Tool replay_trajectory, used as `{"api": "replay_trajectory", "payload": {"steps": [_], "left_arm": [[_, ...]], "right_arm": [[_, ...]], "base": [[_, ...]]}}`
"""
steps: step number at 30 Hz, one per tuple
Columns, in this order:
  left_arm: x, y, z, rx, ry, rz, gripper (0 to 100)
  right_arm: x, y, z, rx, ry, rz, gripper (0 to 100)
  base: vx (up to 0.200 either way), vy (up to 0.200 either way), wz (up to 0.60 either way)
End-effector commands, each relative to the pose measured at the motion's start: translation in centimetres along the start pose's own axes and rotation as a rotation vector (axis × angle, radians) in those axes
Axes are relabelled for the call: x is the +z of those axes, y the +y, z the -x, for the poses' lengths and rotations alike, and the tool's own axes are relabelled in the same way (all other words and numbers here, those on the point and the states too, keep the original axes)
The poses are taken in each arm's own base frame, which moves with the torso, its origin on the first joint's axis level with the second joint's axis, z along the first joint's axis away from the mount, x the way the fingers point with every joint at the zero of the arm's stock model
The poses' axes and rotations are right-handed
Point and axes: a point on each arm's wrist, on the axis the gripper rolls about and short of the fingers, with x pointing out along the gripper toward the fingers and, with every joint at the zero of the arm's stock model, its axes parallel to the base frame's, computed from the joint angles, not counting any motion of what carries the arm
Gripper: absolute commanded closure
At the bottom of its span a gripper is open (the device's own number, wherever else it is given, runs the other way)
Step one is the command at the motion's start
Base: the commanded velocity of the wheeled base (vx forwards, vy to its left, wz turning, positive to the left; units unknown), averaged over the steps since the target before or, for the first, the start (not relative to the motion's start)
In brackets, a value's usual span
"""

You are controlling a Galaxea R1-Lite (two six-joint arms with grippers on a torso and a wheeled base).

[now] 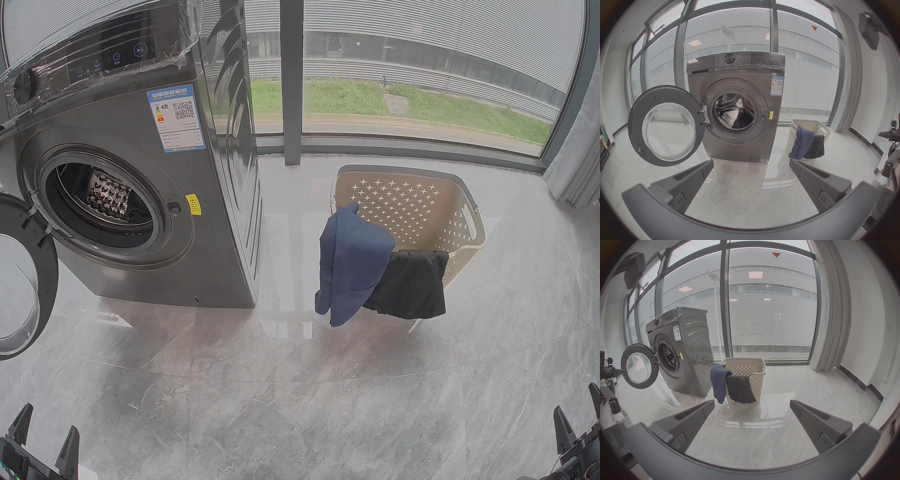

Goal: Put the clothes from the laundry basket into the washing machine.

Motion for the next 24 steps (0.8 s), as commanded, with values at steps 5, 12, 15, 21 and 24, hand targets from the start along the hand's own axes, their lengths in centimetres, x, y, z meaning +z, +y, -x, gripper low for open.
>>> {"api": "replay_trajectory", "payload": {"steps": [5,12,15,21,24], "left_arm": [[-0.46,0.01,-0.03,0.000,0.003,-0.001,0],[-0.46,0.01,-0.03,0.004,0.003,-0.001,0],[-0.47,0.01,-0.03,0.001,0.005,0.001,0],[-0.46,0.01,-0.03,-0.001,0.003,-0.001,0],[-0.46,0.01,-0.03,0.000,0.003,-0.001,0]], "right_arm": [[-0.53,0.02,-0.01,0.008,0.002,0.003,0],[-0.53,0.01,-0.01,0.005,0.002,0.002,0],[-0.53,0.01,-0.01,0.005,0.002,0.002,0],[-0.53,0.01,-0.01,0.005,0.002,0.002,0],[-0.53,0.01,-0.01,0.005,0.002,0.002,0]], "base": [[0.000,0.000,-0.12],[0.000,-0.057,-0.17],[0.000,-0.200,0.00],[0.000,-0.033,0.00],[0.000,0.000,0.00]]}}
